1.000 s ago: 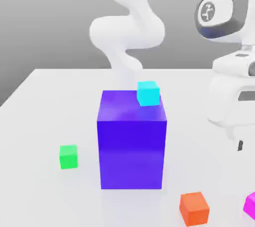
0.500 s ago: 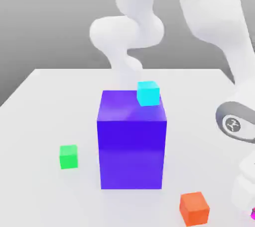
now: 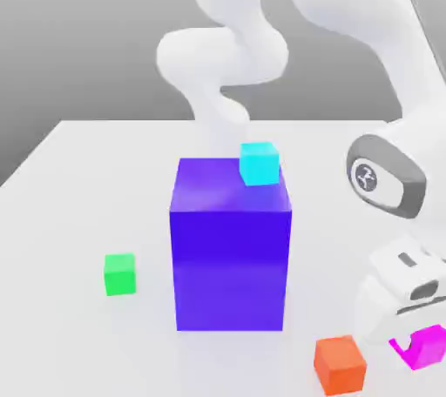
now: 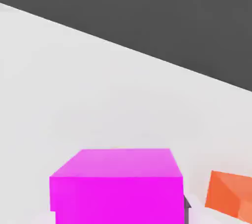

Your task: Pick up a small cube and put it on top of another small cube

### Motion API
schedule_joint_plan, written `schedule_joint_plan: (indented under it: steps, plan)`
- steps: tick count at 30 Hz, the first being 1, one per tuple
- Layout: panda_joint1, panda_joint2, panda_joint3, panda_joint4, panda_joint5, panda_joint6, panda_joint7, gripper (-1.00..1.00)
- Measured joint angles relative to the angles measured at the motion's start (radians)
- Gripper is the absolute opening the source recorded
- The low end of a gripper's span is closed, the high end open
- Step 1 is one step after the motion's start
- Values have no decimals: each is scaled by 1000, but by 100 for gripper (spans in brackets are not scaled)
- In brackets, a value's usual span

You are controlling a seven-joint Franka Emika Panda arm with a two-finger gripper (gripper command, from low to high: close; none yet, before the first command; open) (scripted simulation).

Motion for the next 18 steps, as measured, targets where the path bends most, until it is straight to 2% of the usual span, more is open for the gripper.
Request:
schedule_joint_plan:
  steps: [8,16,18]
  plan:
    - [-227,-140,-72,-136,302,-20,-34,-100]
    - [-446,-298,-179,-279,685,-44,-115,-100]
    - [-491,-335,-194,-316,736,-46,-98,-100]
